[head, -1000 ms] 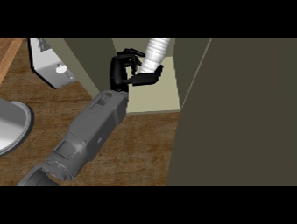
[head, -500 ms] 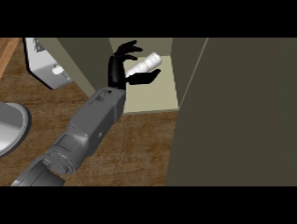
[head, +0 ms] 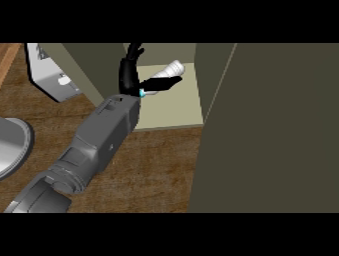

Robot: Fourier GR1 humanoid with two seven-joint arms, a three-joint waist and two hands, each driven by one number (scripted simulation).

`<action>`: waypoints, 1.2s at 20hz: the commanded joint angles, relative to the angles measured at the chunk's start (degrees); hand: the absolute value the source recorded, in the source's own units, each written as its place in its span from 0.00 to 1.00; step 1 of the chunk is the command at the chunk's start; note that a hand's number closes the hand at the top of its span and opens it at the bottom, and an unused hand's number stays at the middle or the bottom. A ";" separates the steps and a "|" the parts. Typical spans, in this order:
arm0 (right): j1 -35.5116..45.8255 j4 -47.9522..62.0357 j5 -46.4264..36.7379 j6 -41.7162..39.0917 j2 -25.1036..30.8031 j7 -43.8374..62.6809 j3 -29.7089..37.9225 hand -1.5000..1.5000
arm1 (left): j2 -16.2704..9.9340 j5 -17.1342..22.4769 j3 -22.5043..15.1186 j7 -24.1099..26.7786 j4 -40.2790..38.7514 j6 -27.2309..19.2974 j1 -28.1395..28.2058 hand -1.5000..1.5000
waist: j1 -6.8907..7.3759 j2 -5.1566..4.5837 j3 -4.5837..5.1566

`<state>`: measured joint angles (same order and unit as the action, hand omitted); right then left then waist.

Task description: Pick up the bottled water, place it into the cabinet and close the cabinet

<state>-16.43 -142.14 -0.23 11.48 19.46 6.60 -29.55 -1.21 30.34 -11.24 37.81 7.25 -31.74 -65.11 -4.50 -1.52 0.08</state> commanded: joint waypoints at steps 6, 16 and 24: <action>-2.03 -5.03 3.30 -1.30 0.63 1.42 1.74 0.00 | 1.16 -1.60 -0.62 0.58 -0.74 2.44 -1.15 0.00 | 0.26 0.39 -0.05; -1.92 -3.22 1.35 -1.57 0.83 0.99 2.23 0.00 | 1.20 1.07 -0.43 2.51 6.35 21.69 1.05 0.00 | 1.42 1.06 -0.07; 0.39 -2.17 -2.79 0.31 -2.11 3.07 0.48 0.00 | 1.21 5.81 -3.54 -2.35 20.28 20.39 6.28 0.00 | 3.95 1.77 -0.05</action>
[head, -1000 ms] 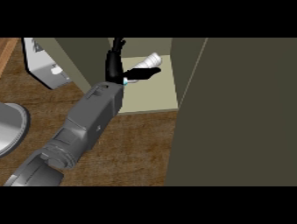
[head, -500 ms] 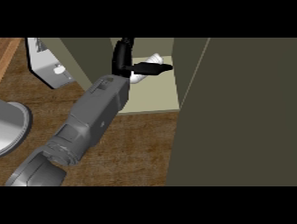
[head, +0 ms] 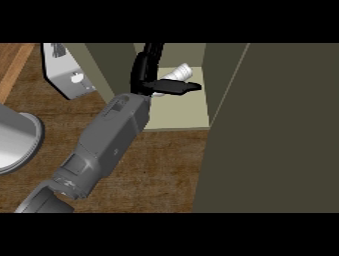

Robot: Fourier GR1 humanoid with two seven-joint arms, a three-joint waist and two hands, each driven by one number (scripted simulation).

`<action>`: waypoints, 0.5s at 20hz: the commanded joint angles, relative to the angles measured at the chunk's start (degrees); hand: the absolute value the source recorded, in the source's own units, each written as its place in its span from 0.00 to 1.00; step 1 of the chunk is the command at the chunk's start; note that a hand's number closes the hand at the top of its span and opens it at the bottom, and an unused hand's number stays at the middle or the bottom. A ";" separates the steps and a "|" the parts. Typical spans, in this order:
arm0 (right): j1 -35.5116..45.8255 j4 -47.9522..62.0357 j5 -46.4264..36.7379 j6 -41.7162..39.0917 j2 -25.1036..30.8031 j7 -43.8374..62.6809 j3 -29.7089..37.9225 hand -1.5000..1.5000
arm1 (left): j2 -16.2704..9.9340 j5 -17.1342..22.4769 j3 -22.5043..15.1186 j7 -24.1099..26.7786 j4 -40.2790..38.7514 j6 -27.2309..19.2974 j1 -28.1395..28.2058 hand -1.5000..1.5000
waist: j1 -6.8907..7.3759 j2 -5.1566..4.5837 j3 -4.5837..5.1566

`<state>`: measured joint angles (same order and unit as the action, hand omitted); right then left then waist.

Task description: Pick up the bottled water, place it into the cabinet and close the cabinet

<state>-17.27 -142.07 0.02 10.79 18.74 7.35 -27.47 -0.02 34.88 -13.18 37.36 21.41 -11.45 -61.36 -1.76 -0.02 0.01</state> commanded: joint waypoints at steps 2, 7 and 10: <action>1.44 -3.06 -4.09 1.89 -1.81 4.19 -2.38 0.00 | 0.02 1.30 -2.22 -3.33 8.42 0.15 4.41 0.00 | 1.25 0.20 0.02; -1.45 -6.54 -3.38 0.96 0.73 4.40 -2.44 0.00 | 0.02 1.40 -7.93 -5.54 23.74 -3.05 17.95 1.00 | 2.18 0.65 0.01; -0.43 -5.93 -7.26 0.39 2.44 4.86 -4.59 0.00 | -3.44 -0.03 -8.59 -8.88 31.03 -2.91 22.54 1.00 | 2.54 0.70 0.04</action>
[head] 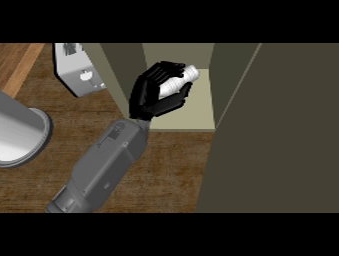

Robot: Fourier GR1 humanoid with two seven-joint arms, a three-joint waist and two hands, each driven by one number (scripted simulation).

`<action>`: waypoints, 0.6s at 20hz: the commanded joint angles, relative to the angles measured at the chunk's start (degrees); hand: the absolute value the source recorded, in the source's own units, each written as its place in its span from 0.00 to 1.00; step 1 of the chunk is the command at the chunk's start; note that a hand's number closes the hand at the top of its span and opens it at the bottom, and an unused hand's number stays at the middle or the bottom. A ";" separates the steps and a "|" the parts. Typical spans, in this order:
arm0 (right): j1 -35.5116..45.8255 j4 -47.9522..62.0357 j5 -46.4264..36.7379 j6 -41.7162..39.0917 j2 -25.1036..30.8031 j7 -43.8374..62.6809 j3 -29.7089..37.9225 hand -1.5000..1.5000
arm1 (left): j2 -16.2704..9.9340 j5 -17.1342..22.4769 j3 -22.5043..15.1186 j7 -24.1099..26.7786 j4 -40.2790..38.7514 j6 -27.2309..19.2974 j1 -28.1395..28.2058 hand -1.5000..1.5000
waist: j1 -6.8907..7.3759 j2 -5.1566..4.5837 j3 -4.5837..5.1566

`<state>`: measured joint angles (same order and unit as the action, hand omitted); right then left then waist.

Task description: Pick up the bottled water, place it into the cabinet and close the cabinet

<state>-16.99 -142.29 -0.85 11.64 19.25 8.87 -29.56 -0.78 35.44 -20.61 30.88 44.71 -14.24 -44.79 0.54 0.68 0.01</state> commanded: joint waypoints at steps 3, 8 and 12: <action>0.84 -4.00 -4.96 -3.59 6.06 4.90 -0.72 1.00 | -3.60 -1.35 -4.57 -3.39 15.21 -0.52 13.95 1.00 | 1.18 0.27 0.03; 3.20 -4.53 -6.06 -5.79 8.10 9.44 -6.58 1.00 | -8.28 -2.70 -6.61 -7.15 28.15 -3.36 22.75 1.00 | 0.79 0.11 0.02; 6.70 -3.18 -2.90 -5.37 4.47 13.24 -10.54 1.00 | -13.43 -3.51 -7.50 -6.49 40.31 -2.99 34.12 1.00 | 0.73 -0.19 0.01</action>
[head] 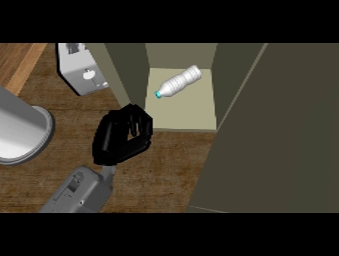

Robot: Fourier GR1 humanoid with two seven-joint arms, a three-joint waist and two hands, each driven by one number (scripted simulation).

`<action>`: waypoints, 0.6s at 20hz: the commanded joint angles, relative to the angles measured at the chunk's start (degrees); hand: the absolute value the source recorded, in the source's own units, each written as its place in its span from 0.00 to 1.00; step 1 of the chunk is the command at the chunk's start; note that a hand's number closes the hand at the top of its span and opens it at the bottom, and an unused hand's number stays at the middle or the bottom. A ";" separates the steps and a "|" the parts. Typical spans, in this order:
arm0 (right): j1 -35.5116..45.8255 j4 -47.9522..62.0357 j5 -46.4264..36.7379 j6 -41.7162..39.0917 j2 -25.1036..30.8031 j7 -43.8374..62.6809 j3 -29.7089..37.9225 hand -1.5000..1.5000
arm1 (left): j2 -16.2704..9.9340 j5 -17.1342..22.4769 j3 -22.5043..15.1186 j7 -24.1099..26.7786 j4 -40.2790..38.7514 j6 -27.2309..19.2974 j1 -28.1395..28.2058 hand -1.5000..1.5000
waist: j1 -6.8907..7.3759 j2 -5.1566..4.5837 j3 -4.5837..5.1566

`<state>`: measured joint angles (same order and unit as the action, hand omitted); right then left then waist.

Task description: Pick up the bottled water, place it into the cabinet and close the cabinet

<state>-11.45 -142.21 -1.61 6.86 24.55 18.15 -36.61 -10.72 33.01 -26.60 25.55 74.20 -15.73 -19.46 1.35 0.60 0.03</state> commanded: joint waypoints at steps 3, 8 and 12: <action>5.22 -3.91 -1.05 0.67 -4.84 9.50 -6.99 1.00 | -6.91 -0.98 -0.79 -2.41 17.73 -1.13 13.46 1.00 | 0.03 -0.22 0.03; 15.74 2.39 -7.45 3.26 -14.36 17.81 -14.49 1.00 | -8.75 -1.86 1.16 -1.93 19.93 0.21 16.91 1.00 | -0.52 -0.37 0.10; 18.12 5.15 -7.00 2.73 -18.22 19.34 -16.61 1.00 | -13.38 1.54 4.52 -1.53 27.16 3.49 25.89 1.00 | -0.16 -0.31 0.08</action>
<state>1.93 -138.49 -6.22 9.24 12.21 33.45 -47.30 -20.55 32.61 -24.34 23.90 96.67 -14.87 0.59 0.91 0.30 0.07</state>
